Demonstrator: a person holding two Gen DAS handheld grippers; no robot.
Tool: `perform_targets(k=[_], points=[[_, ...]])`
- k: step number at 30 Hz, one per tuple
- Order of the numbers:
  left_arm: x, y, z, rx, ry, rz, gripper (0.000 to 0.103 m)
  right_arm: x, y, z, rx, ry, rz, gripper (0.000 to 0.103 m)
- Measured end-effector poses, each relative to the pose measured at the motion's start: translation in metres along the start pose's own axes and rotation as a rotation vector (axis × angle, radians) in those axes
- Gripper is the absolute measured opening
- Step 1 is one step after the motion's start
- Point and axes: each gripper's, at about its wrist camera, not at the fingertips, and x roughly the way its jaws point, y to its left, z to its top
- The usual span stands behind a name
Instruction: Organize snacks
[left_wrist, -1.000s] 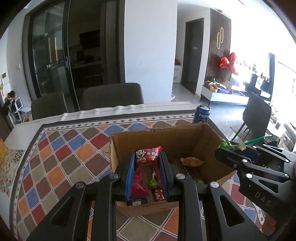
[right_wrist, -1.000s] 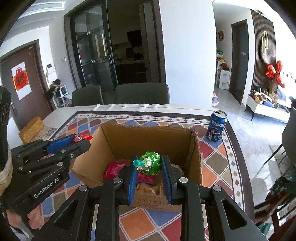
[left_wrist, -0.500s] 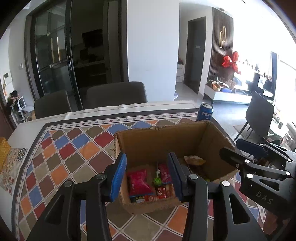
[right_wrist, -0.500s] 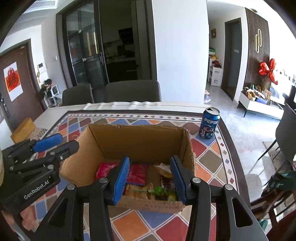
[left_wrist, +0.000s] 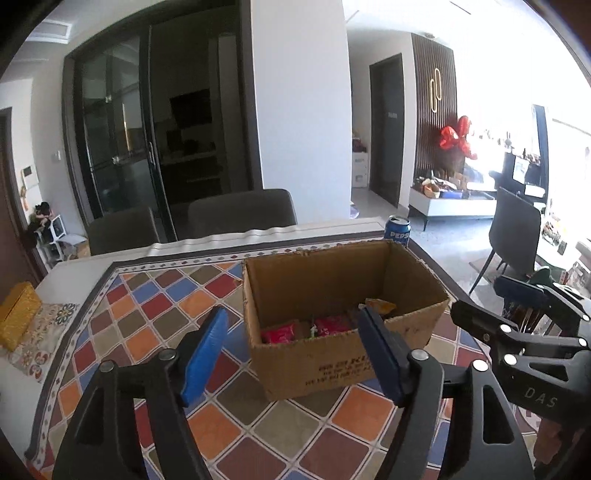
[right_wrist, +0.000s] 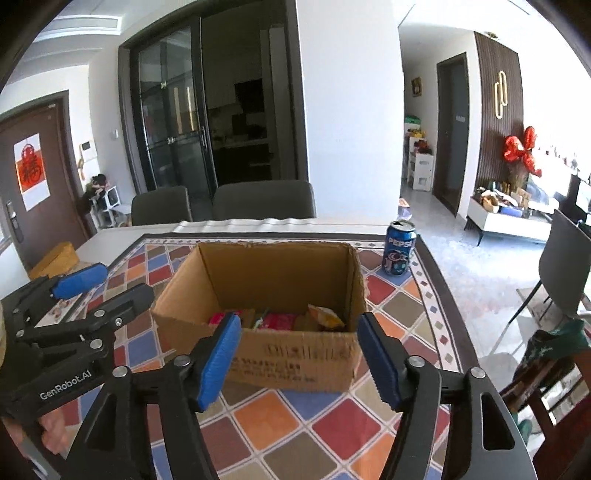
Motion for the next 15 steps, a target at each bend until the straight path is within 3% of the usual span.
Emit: perform_targets(k=[15], points=[[-0.065,0.003,-0.041,-0.056,-0.048,0.041,0.094,-0.066,0.005,-0.036,-0.004,-0.084,-0.069,0.082]])
